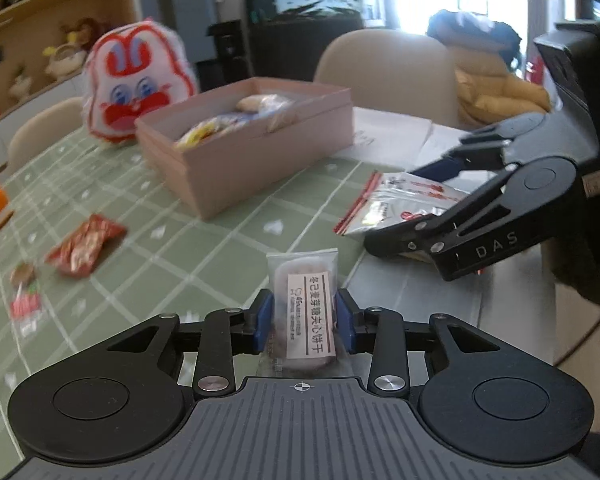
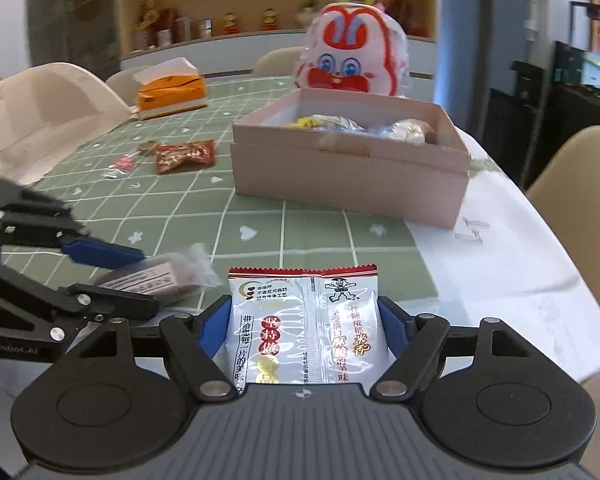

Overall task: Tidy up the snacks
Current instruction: 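Carry the white pack and biscuit pack over the pink box with both tools, then open both tools over the pink box to drop the white and biscuit packs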

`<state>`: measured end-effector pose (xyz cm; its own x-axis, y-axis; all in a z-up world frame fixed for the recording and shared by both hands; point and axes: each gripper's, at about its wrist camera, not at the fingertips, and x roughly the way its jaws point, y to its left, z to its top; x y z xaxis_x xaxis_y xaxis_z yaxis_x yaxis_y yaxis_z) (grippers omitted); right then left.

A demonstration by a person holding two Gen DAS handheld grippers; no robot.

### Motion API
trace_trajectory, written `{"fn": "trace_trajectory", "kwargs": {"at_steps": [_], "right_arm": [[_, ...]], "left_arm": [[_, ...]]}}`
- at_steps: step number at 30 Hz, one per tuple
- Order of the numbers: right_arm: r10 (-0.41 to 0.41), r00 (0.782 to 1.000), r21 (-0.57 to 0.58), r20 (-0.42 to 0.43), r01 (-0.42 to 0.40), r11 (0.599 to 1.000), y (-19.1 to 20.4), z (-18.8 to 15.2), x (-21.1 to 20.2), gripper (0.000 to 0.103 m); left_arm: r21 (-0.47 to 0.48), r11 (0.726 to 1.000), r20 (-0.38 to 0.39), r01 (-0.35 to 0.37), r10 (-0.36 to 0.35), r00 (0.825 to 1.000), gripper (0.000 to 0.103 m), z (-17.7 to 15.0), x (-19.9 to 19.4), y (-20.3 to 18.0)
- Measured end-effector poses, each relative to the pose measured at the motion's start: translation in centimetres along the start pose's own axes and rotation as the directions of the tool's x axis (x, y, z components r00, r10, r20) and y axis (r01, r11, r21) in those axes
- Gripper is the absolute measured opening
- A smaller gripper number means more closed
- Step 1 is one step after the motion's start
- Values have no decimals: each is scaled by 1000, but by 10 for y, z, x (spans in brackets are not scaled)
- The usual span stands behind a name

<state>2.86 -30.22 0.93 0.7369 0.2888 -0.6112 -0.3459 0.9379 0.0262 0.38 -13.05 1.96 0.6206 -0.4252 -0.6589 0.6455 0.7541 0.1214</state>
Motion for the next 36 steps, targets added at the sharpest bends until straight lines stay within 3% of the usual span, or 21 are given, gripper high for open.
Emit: {"fn": "trace_trajectory", "kwargs": {"at_steps": [3, 5, 8, 10, 12, 14, 15, 17, 18, 19, 22, 25, 27, 29, 31, 32, 33, 35, 36], "right_arm": [[10, 999, 0, 42, -10, 1000, -13, 21, -17, 76], [18, 996, 13, 92, -19, 1000, -25, 44, -33, 76], [-27, 984, 35, 174, 21, 999, -40, 91, -46, 76], [-55, 981, 71, 188, 43, 997, -49, 127, -39, 76], [-95, 980, 128, 177, 72, 989, -61, 166, -15, 76], [-105, 986, 201, 126, 79, 976, -76, 193, 21, 76], [-111, 989, 241, 100, 85, 967, -83, 200, 37, 76], [-91, 996, 311, 17, 81, 947, -96, 209, 80, 77], [-79, 997, 328, -25, 83, 941, -101, 210, 98, 77], [-86, 994, 361, -67, 104, 927, -105, 207, 113, 77], [-121, 984, 368, -133, 162, 916, -102, 197, 135, 77], [-181, 977, 344, -111, 209, 915, -85, 200, 129, 77], [-236, 969, 280, -75, 247, 927, -59, 204, 119, 77], [-282, 959, 176, -32, 283, 943, -23, 210, 110, 82], [-268, 963, 105, 0, 267, 958, 14, 210, 107, 84], [-238, 971, 91, 0, 237, 967, 27, 211, 107, 84], [-189, 982, 87, -14, 190, 978, 41, 211, 111, 84], [-60, 996, 117, -64, 67, 991, 66, 205, 123, 84], [-19, 996, 129, -88, 31, 991, 76, 202, 130, 84]], "left_arm": [[-36, 999, 36, 38, -37, 999, 39, 30, -15, 15], [-85, 995, 127, 59, -48, 991, 39, 56, -32, 35], [-142, 987, 265, 76, -36, 964, 39, 93, -40, 69], [-164, 981, 297, 101, -49, 954, 39, 119, -22, 91], [-212, 969, 260, 123, -65, 963, 40, 141, 17, 114], [-299, 945, 188, 130, -75, 979, 40, 150, 63, 139], [-368, 919, 142, 139, -92, 985, 40, 149, 86, 153], [-528, 829, 77, 186, -171, 982, 41, 139, 121, 178], [-587, 781, 72, 213, -212, 975, 41, 133, 132, 187], [-611, 751, 92, 250, -246, 965, 39, 127, 136, 194], [-595, 734, 160, 329, -292, 943, 39, 118, 118, 207], [-546, 749, 247, 376, -284, 926, 39, 111, 77, 222], [-524, 799, 258, 296, -182, 949, 39, 101, 45, 234], [-528, 839, 201, 130, -25, 979, 39, 86, 19, 243], [-548, 834, 114, -70, 157, 981, 39, 67, 5, 252], [-540, 833, 69, -123, 189, 980, 39, 60, 4, 255], [-508, 849, 20, -144, 179, 984, 39, 50, 6, 257], [-480, 866, -25, -142, 148, 989, 40, 33, 9, 262], [-488, 857, -50, -165, 161, 986, 39, 26, 10, 267]]}}
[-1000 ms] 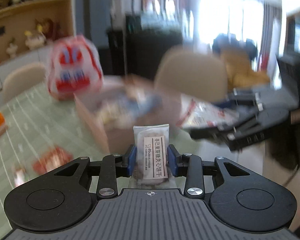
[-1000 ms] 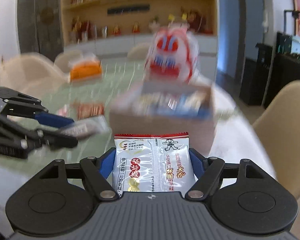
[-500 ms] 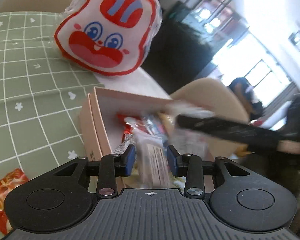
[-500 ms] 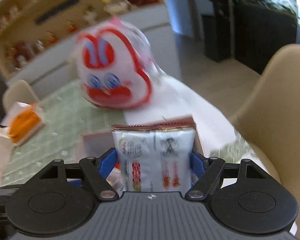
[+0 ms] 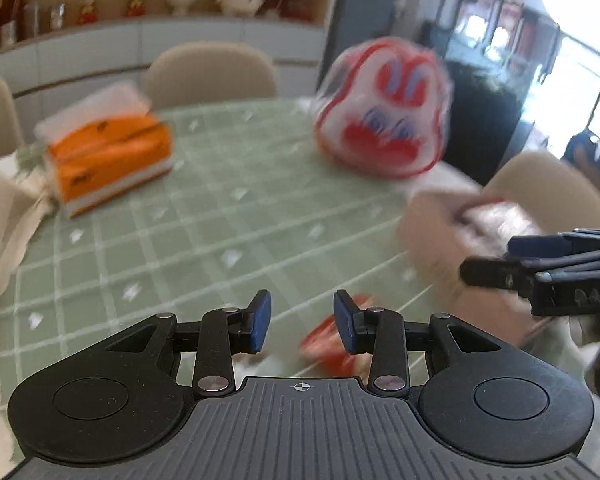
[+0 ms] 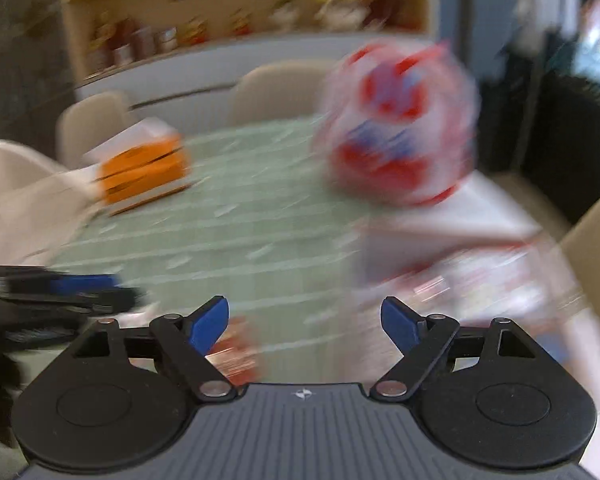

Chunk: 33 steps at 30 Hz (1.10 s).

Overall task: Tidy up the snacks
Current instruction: 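Open both tools over the pink box to drop the white and biscuit packs, then grasp the clear lollipop pack with the left tool while right reaches toward the red candy pack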

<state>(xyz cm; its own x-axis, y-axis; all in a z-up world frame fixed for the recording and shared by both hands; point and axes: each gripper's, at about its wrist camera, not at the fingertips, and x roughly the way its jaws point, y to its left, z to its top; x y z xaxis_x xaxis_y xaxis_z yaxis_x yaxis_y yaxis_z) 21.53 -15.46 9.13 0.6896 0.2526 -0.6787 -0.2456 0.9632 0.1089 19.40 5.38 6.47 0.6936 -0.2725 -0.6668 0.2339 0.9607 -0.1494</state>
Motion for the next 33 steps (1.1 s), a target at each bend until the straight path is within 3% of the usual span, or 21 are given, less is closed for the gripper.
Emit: {"fn": "trace_trajectory", "kwargs": {"at_steps": [2, 6, 8, 11, 12, 13, 15, 17, 22, 24, 26, 28, 30, 33], "right_arm": [[37, 998, -30, -54, -39, 999, 24, -9, 20, 84], [-17, 994, -115, -112, 4, 993, 56, -25, 51, 84], [-6, 993, -132, -116, -9, 991, 62, -32, 62, 84], [-46, 998, -147, -40, 40, 988, 61, -39, 70, 84], [-39, 998, -131, -42, 33, 991, 57, -44, 69, 82], [-11, 998, -107, -58, 5, 994, 54, -45, 70, 74], [63, 994, -74, -92, -70, 995, 48, -51, 63, 64], [62, 992, -105, -109, -73, 992, 50, -62, 49, 55], [73, 989, -120, -127, -89, 989, 44, -89, 5, 56], [63, 994, -114, -91, -73, 991, 35, -99, -19, 62], [12, 1000, -124, -14, -14, 992, 22, -110, -42, 68], [-105, 990, -137, 90, 116, 984, 9, -119, -61, 68], [-227, 957, -87, 182, 245, 966, -5, -120, -72, 68], [-335, 895, 11, 294, 348, 938, -29, -110, -89, 68]], "left_arm": [[-41, 999, -14, -27, 26, 1000, 39, -1, 2, 15], [-131, 991, -32, 32, -37, 999, 39, -2, 4, 35], [-119, 993, -45, -12, 6, 999, 39, -5, 10, 35], [-113, 990, -30, -88, 85, 996, 39, -5, 19, 37], [-116, 988, -25, -100, 97, 995, 39, -3, 21, 39], [-124, 986, -23, -110, 108, 994, 39, -3, 22, 41], [-138, 983, -34, -117, 113, 993, 39, -1, 30, 47], [-143, 983, -52, -115, 109, 993, 39, -3, 35, 48], [-94, 995, -83, -45, 37, 996, 41, -11, 45, 31], [-48, 999, -82, -7, 3, 997, 40, -16, 45, 18], [7, 1000, -64, 5, -4, 998, 41, -20, 46, 6], [59, 998, -49, 8, -5, 999, 41, -24, 45, -6], [80, 997, -49, 13, -9, 999, 41, -27, 43, -15], [132, 991, -38, 5, 0, 999, 41, -32, 40, -28]]}}
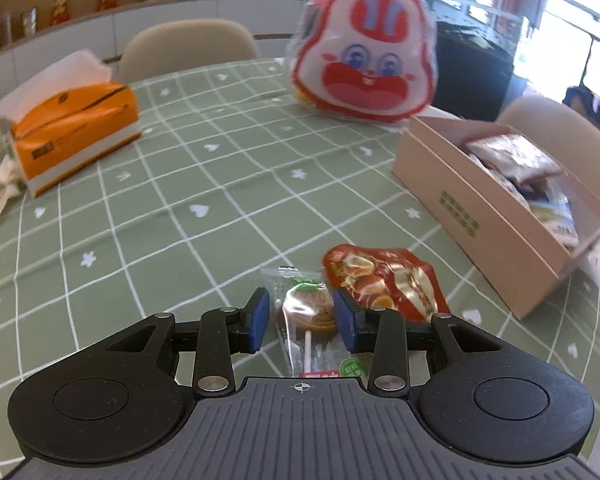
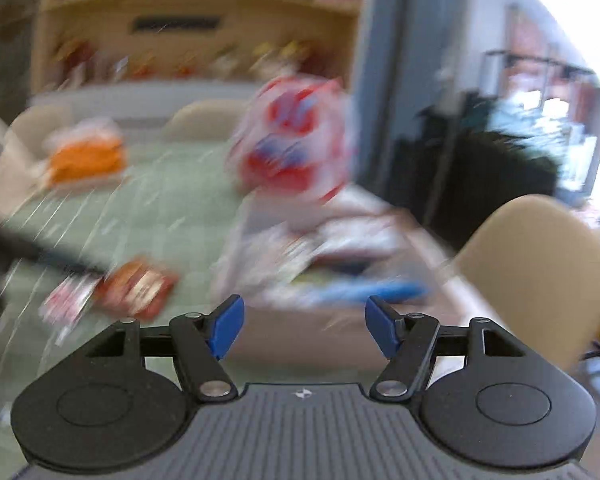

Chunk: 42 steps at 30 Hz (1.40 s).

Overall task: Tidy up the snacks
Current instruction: 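Grasp the clear lollipop pack with the left tool while right reaches toward the red candy pack, then grasp the red candy pack with the right tool while left holds the lollipop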

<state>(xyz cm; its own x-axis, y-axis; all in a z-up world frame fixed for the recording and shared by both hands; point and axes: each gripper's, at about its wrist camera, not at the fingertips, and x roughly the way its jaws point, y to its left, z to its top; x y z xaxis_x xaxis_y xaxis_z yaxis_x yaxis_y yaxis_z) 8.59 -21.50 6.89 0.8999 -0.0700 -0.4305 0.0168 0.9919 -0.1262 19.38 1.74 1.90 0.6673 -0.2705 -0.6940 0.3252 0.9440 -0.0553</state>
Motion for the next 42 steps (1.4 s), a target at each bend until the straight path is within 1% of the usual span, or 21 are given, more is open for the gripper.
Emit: {"fn": "trace_trajectory", "kwargs": {"at_steps": [2, 5, 9, 10, 12, 13, 15, 16, 17, 18, 20, 22, 25, 28, 32, 36, 38, 39, 40, 41, 42], "right_arm": [[-71, 992, 22, 104, 70, 997, -13, 8, -4, 68], [-150, 976, 79, 158, 139, 987, -25, 16, -1, 68], [-192, 961, 104, 201, 174, 979, -28, 29, 9, 68], [-190, 958, 103, 216, 171, 980, -27, 32, 9, 68], [-149, 963, 103, 226, 128, 986, -24, 38, 9, 68], [-107, 971, 106, 213, 86, 991, -24, 41, 9, 68], [47, 990, 124, 134, -64, 990, -21, 42, 13, 70], [133, 987, 137, 93, -145, 980, -19, 41, 16, 70], [227, 973, 146, 37, -230, 962, -15, 38, 20, 70], [288, 957, 141, -13, -284, 948, -8, 35, 25, 70], [360, 927, 92, -108, -351, 932, 12, 28, 36, 70], [374, 911, 19, -173, -377, 926, 35, 20, 47, 73], [369, 916, -71, -158, -383, 921, 65, 17, 54, 75], [392, 909, -71, -144, -404, 912, 82, 18, 63, 75], [356, 924, -97, -138, -370, 924, 106, 23, 84, 73], [340, 925, -88, -173, -358, 930, 128, 29, 115, 70], [303, 936, -96, -178, -323, 942, 136, 31, 131, 61], [303, 933, -90, -197, -324, 942, 138, 31, 138, 56], [315, 922, -77, -223, -339, 938, 138, 30, 143, 46], [334, 907, -60, -256, -360, 931, 138, 29, 146, 43], [338, 903, -60, -265, -366, 929, 139, 27, 145, 43]], "left_arm": [[25, 1000, 11, -13, 13, 1000, 41, -2, -1, -6], [30, 999, 21, -16, 16, 1000, 41, -3, -1, -8], [21, 1000, 24, -10, 9, 1000, 41, -4, -1, -6], [16, 1000, 23, -5, 5, 1000, 41, -4, -1, -5], [1, 1000, 21, 5, -5, 1000, 42, -4, -1, -3], [-4, 1000, 21, 8, -8, 1000, 42, -4, -1, -2], [-6, 1000, 21, 14, -14, 1000, 42, -5, -2, -1], [-2, 1000, 20, 19, -19, 1000, 42, -6, -2, -2], [6, 1000, 14, 30, -30, 999, 42, -7, -4, -3], [13, 999, 8, 42, -42, 999, 42, -9, -6, -5], [44, 996, -2, 74, -74, 997, 42, -15, -13, -10], [83, 992, 0, 98, -98, 995, 42, -24, -21, -15], [109, 988, 0, 112, -112, 994, 42, -37, -34, -18], [94, 989, -16, 111, -110, 994, 42, -45, -44, -16], [82, 992, -9, 98, -98, 995, 43, -53, -53, -17], [77, 992, -8, 102, -102, 995, 43, -54, -54, -16], [67, 992, -8, 109, -108, 994, 43, -54, -54, -13], [60, 992, -10, 113, -113, 994, 43, -54, -54, -12], [54, 992, -11, 118, -117, 993, 43, -54, -54, -11], [51, 991, -14, 121, -120, 993, 43, -54, -54, -10], [52, 991, -20, 123, -123, 992, 43, -54, -54, -9]]}}
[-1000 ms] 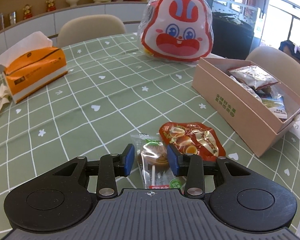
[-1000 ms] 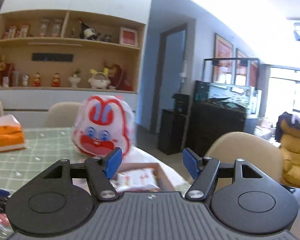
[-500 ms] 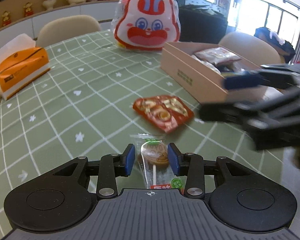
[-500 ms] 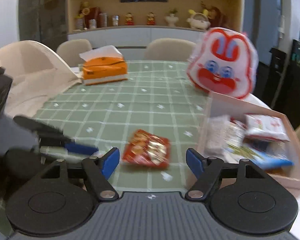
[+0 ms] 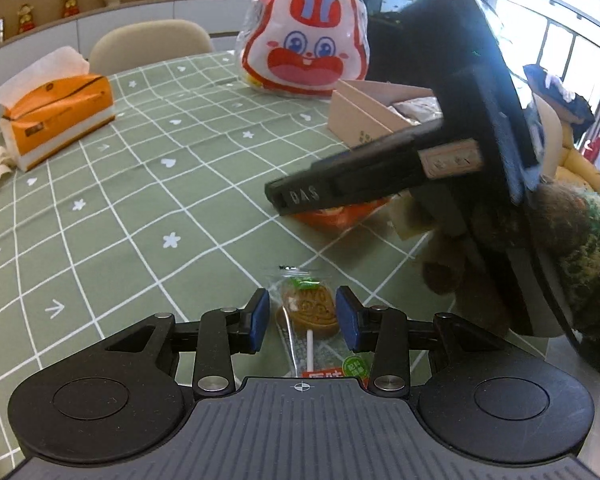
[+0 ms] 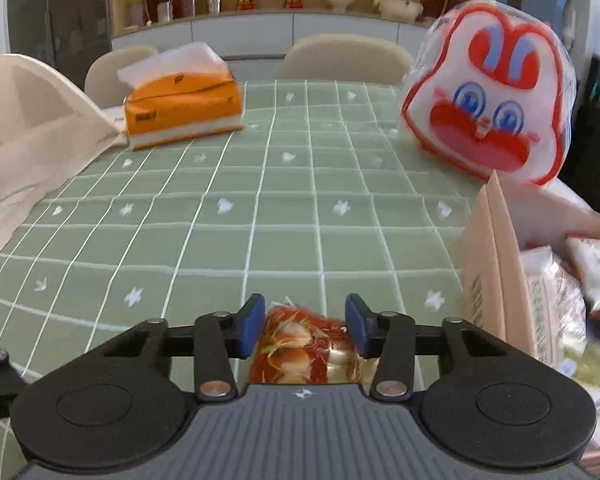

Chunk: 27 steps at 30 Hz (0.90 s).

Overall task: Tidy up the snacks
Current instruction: 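Grasp the red candy pack with the right tool while left holds the lollipop, then carry the red candy pack and lollipop toward the pink box with both tools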

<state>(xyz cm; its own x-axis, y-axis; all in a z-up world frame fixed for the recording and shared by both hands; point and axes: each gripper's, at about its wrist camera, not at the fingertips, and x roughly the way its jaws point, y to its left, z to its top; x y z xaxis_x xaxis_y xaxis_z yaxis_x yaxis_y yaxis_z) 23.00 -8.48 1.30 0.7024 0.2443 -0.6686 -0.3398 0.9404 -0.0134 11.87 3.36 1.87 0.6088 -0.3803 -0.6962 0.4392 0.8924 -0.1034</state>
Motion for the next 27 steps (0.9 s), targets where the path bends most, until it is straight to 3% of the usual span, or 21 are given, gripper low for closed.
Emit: {"fn": "trace_trajectory", "kwargs": {"at_steps": [7, 12, 14, 17, 19, 22, 24, 27], "right_arm": [[96, 994, -84, -43, -100, 992, 7, -48, -56, 42], [89, 996, -129, -27, -91, 987, -11, -94, -108, 44], [38, 999, -162, -1, -37, 986, -19, -112, -127, 62], [-71, 997, -196, 32, 76, 978, -31, -137, -145, 74], [-94, 995, -157, 37, 98, 983, -43, -147, -156, 77], [-59, 998, -16, 5, 59, 998, -64, -156, -169, 77], [-25, 1000, 56, 16, 24, 998, -72, -165, -181, 77], [-19, 998, 45, 59, 16, 999, -69, -178, -196, 77]], "left_arm": [[-11, 999, -48, 42, -42, 998, 43, 0, -5, 5], [7, 997, -55, 80, -80, 995, 42, -3, -4, -15], [54, 993, -55, 107, -104, 993, 42, -7, -3, -36], [157, 978, -45, 137, -131, 990, 42, -15, -6, -70], [243, 962, -28, 129, -126, 992, 43, -22, -10, -93], [348, 931, -51, 106, -94, 994, 52, -35, -9, -118], [355, 930, -20, 92, -91, 996, 49, -42, -13, -123], [297, 948, -29, 118, -115, 993, 50, -44, -15, -114]]}}
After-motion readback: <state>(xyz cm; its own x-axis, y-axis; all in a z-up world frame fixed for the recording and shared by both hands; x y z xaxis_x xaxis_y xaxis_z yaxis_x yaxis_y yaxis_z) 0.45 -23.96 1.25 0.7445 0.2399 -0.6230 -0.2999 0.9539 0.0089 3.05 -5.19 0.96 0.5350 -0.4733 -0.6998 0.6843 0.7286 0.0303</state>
